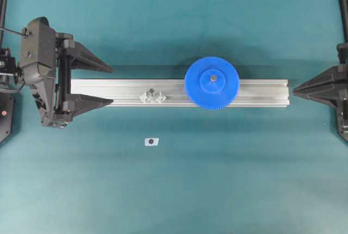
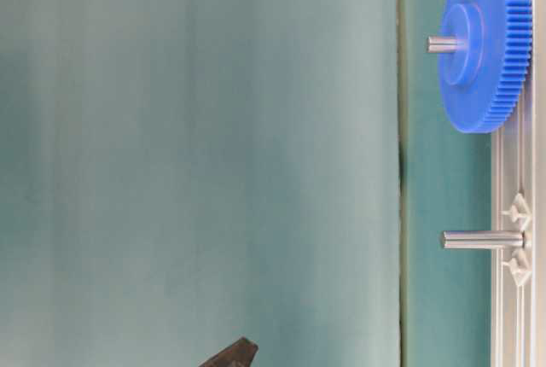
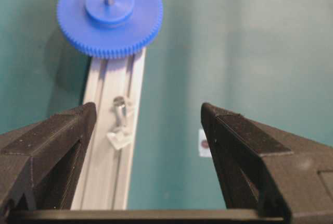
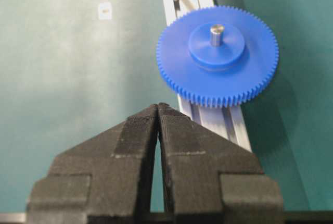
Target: Find the location of the shaft and insert the large gear.
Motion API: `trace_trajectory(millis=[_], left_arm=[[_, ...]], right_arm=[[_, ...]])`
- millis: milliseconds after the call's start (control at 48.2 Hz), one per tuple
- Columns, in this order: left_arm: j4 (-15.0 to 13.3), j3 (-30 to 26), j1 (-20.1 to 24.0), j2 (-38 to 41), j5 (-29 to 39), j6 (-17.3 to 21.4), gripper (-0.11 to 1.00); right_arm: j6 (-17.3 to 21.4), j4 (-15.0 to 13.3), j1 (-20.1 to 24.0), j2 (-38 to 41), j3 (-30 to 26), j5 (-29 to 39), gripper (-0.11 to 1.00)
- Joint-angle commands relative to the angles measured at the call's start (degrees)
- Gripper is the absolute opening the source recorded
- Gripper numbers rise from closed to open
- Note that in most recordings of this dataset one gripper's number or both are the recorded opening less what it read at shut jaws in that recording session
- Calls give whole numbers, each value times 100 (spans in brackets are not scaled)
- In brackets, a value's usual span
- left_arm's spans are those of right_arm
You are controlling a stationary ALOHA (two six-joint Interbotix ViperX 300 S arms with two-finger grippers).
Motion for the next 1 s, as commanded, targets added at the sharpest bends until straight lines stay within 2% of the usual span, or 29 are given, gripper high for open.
trace_trajectory(millis=[0, 974], left_arm=[[9, -70, -26, -26, -53, -9, 83], [9, 9, -18, -26, -53, -9, 83]], right_arm=[[70, 9, -9, 53, -62, -44, 10], [70, 9, -9, -123, 0, -35, 10]])
